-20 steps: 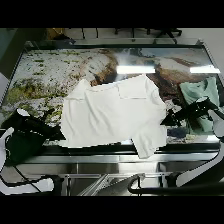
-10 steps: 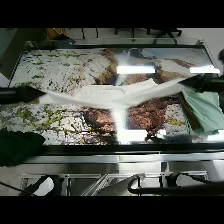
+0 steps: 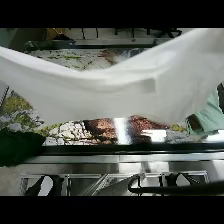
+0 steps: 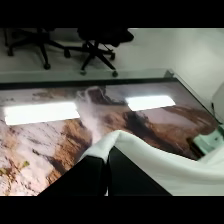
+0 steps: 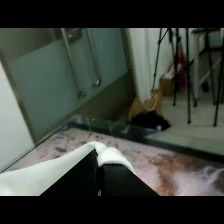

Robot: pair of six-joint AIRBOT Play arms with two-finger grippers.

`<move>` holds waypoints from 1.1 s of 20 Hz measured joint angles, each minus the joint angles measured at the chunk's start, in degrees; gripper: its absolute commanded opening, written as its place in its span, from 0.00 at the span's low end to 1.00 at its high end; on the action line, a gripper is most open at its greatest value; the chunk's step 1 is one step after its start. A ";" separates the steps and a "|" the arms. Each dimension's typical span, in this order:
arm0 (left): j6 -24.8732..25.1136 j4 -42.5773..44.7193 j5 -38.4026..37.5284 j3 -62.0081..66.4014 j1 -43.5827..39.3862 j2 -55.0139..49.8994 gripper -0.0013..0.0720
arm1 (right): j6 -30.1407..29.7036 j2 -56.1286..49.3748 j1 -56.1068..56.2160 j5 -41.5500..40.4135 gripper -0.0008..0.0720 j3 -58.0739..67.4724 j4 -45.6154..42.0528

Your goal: Fold the shirts.

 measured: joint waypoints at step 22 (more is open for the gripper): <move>-4.85 27.78 13.18 -0.22 -26.91 -49.37 0.03 | 1.16 -51.93 12.00 -6.73 0.04 3.67 -15.06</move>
